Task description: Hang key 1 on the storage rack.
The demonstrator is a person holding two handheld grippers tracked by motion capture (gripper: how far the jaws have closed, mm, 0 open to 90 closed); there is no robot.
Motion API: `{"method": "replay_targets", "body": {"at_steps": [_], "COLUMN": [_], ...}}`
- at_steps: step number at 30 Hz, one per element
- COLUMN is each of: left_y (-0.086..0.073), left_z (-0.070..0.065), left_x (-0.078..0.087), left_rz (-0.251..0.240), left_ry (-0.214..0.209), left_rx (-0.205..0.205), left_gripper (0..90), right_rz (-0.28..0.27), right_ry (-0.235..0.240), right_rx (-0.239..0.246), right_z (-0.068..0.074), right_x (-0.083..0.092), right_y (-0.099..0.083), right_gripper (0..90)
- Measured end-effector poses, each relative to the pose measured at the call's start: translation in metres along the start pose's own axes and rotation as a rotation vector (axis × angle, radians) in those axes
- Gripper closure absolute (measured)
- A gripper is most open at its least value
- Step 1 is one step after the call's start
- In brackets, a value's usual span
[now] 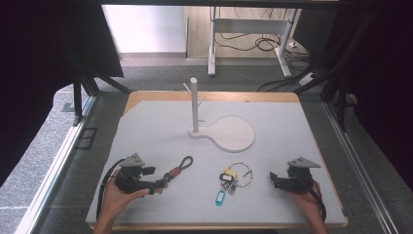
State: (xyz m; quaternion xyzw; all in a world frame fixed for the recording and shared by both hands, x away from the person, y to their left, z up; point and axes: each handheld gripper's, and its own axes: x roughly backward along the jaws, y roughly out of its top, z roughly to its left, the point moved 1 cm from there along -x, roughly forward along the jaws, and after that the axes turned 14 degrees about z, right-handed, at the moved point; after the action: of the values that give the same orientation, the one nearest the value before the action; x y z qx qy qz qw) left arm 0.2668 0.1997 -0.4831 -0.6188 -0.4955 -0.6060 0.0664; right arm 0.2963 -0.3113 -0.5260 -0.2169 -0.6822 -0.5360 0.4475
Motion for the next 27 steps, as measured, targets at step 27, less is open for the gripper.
{"method": "replay_targets", "body": {"at_steps": [27], "left_y": [-0.013], "left_z": [0.004], "left_x": [0.023], "left_rz": [-0.018], "left_ry": [0.01], "left_rx": [-0.013], "left_gripper": [31.0], "right_rz": [-0.003], "right_ry": [0.006], "right_rx": [0.005], "right_z": [0.0], "right_x": [0.0], "right_y": [0.0], "right_gripper": [16.9]}}
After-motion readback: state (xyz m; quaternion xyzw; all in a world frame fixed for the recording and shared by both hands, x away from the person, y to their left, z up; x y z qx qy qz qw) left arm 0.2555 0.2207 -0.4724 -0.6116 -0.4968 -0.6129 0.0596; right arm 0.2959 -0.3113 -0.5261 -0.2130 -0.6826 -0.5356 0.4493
